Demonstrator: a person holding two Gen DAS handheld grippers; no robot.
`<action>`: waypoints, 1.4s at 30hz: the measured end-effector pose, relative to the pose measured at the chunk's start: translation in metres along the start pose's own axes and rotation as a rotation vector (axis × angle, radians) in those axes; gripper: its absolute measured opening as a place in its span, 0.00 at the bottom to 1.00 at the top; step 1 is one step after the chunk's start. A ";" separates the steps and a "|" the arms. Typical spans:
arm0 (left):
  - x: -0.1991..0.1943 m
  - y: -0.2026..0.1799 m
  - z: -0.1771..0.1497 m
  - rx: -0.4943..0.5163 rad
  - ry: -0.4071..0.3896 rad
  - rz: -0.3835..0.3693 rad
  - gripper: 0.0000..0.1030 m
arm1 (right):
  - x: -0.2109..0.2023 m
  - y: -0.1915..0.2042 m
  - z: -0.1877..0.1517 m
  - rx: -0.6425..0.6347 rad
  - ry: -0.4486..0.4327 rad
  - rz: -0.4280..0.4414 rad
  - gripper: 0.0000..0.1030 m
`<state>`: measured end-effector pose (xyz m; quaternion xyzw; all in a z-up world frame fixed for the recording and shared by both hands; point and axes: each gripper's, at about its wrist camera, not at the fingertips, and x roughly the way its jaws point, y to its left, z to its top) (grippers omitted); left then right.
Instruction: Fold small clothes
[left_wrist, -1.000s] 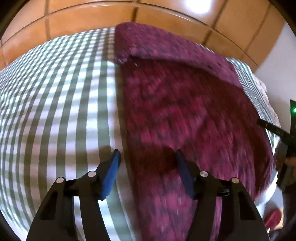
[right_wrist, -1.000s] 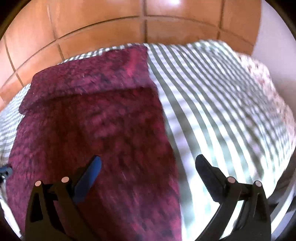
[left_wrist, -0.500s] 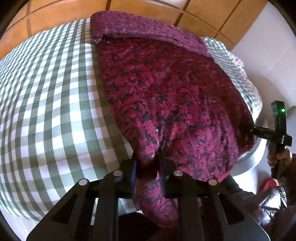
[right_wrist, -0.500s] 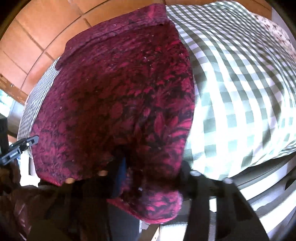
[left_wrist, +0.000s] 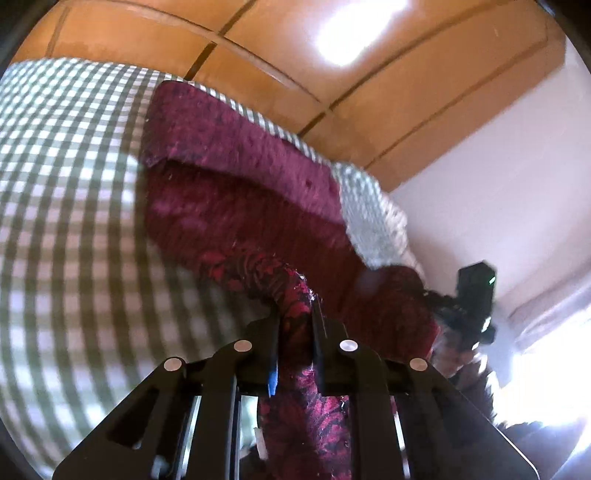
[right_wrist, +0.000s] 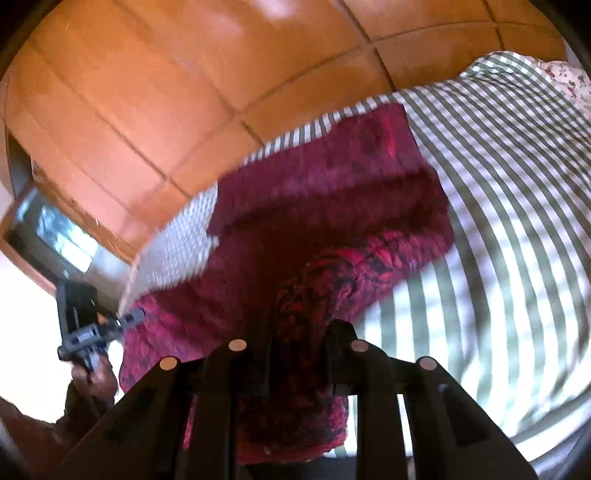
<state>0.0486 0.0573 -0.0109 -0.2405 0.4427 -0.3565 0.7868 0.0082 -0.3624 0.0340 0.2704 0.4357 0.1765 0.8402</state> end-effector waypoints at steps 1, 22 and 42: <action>0.005 0.002 0.008 -0.021 -0.008 -0.005 0.13 | 0.004 -0.003 0.007 0.008 -0.006 -0.004 0.19; 0.012 0.089 0.069 -0.392 -0.123 0.121 0.69 | 0.043 -0.076 0.078 0.186 -0.112 -0.012 0.92; 0.024 0.052 0.002 -0.038 0.016 0.196 0.12 | 0.052 -0.082 0.016 -0.050 0.002 -0.292 0.17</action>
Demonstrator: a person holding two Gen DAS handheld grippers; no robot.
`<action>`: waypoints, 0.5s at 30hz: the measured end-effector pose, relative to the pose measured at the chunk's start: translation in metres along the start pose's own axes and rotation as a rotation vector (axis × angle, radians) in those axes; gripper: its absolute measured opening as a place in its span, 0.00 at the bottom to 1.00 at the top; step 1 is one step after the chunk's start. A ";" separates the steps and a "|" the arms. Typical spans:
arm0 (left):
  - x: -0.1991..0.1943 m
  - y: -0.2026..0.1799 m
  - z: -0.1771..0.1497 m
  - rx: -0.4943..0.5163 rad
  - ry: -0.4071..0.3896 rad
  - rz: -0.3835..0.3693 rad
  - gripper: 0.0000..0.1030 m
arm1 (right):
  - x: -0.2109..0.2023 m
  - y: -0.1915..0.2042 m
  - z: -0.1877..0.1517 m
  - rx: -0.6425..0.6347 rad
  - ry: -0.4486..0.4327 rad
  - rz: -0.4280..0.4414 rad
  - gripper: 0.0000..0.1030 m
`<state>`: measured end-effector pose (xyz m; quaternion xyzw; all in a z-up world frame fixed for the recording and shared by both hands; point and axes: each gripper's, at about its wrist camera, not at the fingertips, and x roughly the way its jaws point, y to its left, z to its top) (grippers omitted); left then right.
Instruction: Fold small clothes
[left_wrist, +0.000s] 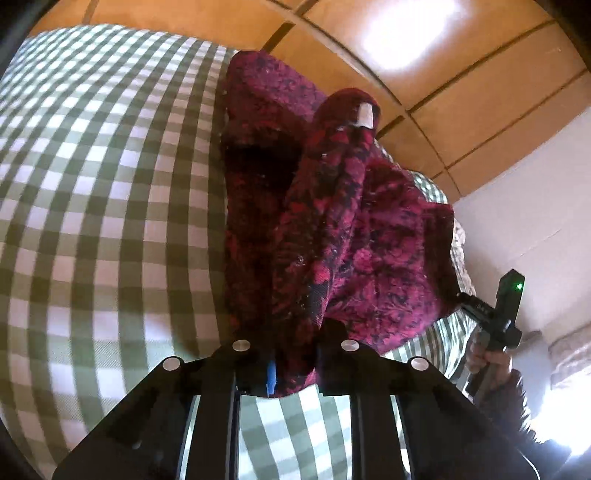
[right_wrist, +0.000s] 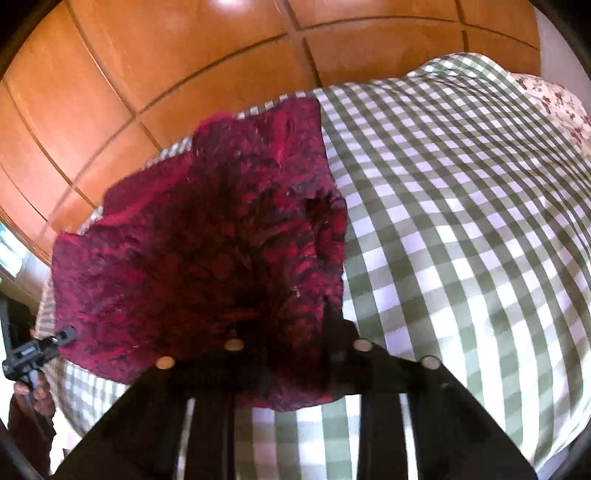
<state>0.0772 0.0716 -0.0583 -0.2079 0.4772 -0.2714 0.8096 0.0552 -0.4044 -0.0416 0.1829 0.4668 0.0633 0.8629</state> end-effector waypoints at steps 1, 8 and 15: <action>-0.004 -0.002 -0.004 0.013 0.005 0.007 0.12 | -0.003 0.003 0.000 -0.004 0.000 0.000 0.17; -0.048 0.002 -0.033 0.014 0.023 -0.011 0.11 | -0.035 0.019 -0.040 0.008 0.032 0.071 0.16; -0.091 0.004 -0.098 0.016 0.088 0.017 0.11 | -0.071 0.018 -0.106 0.004 0.117 0.096 0.16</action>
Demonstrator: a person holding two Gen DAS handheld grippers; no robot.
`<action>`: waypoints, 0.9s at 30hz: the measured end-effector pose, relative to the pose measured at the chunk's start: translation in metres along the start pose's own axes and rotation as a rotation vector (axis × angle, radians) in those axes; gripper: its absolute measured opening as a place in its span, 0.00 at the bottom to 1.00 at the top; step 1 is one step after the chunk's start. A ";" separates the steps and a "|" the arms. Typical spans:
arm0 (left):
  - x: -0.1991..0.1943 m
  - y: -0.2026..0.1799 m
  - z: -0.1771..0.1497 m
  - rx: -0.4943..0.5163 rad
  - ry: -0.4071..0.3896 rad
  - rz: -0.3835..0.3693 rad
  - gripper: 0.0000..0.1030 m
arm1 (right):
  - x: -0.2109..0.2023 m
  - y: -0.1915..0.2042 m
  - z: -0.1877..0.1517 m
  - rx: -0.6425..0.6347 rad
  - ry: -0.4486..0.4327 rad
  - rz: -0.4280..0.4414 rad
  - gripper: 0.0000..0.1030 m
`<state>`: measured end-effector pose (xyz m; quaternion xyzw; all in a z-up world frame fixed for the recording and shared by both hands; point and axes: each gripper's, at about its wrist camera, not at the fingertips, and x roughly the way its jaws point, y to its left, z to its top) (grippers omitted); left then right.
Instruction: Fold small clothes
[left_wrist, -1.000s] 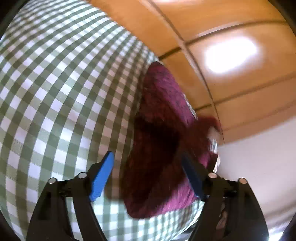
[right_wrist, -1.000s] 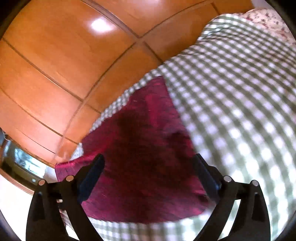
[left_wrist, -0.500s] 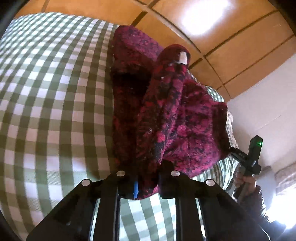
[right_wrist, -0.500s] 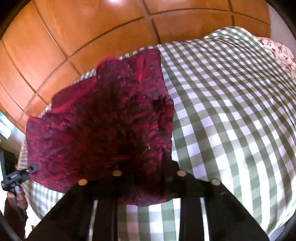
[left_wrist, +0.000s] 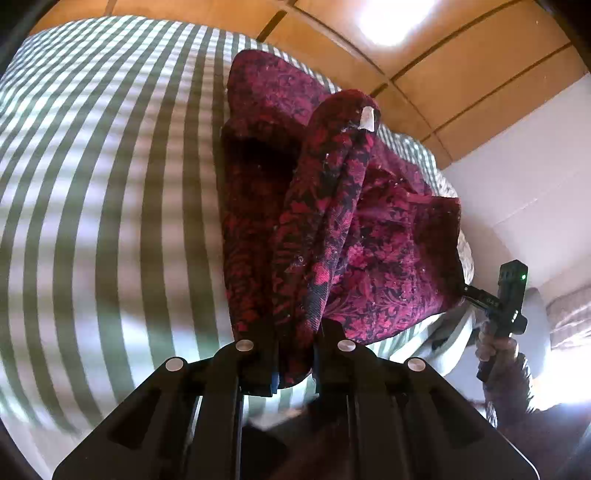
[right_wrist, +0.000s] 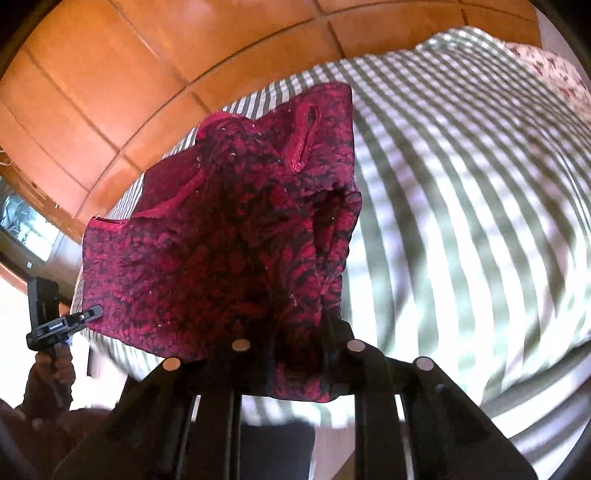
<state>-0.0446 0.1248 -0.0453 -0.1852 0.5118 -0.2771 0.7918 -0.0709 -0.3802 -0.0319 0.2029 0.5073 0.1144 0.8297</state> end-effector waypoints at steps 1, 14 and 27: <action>-0.003 -0.002 -0.004 0.002 -0.002 0.016 0.13 | 0.000 0.000 -0.004 0.003 0.009 -0.006 0.16; 0.001 -0.080 0.039 0.374 -0.260 0.563 0.68 | 0.012 0.082 0.030 -0.228 -0.178 -0.273 0.79; 0.019 -0.072 0.052 0.318 -0.251 0.573 0.68 | 0.058 0.086 0.040 -0.186 -0.177 -0.390 0.80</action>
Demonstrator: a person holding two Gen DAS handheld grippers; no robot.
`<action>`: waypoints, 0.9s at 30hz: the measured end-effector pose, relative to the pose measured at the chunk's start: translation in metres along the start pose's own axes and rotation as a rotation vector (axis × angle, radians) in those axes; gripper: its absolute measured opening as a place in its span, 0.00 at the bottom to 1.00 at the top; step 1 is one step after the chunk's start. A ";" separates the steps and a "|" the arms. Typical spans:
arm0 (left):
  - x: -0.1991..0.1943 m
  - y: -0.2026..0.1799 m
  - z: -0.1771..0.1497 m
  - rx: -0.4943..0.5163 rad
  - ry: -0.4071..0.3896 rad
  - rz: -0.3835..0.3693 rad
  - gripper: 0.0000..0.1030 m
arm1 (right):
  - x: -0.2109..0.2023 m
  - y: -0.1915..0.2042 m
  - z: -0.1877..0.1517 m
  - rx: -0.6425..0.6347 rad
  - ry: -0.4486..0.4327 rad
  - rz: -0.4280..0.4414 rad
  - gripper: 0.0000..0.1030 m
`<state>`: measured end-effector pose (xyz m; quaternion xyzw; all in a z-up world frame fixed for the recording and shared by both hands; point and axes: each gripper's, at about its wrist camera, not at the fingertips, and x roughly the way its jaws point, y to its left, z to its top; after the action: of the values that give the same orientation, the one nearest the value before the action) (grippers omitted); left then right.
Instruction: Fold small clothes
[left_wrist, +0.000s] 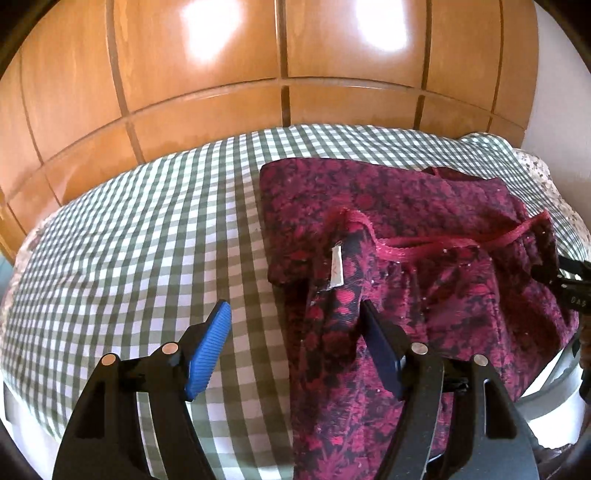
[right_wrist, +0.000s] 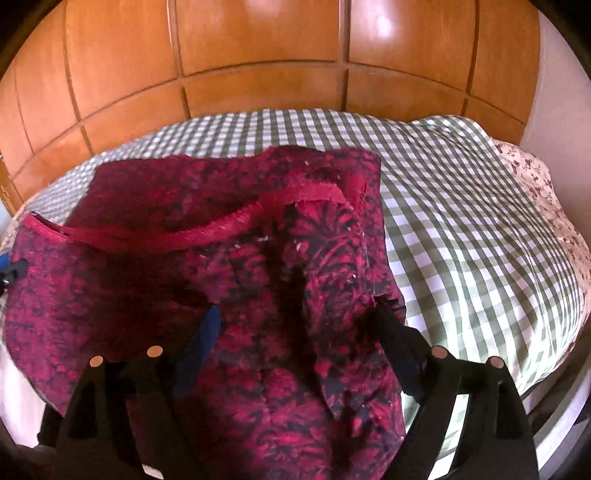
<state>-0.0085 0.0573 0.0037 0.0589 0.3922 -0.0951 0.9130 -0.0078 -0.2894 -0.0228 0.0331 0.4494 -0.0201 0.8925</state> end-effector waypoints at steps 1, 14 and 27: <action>0.001 0.001 0.000 -0.002 0.001 0.000 0.68 | -0.001 0.000 -0.003 -0.001 0.001 -0.003 0.80; 0.008 0.001 0.003 -0.003 0.010 0.007 0.68 | -0.019 -0.006 0.009 -0.004 -0.085 -0.069 0.75; 0.021 -0.006 0.009 0.023 0.048 -0.085 0.24 | 0.000 -0.006 0.016 -0.054 -0.074 -0.024 0.42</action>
<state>0.0106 0.0469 -0.0052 0.0546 0.4151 -0.1369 0.8977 0.0047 -0.2965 -0.0129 0.0030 0.4169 -0.0200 0.9087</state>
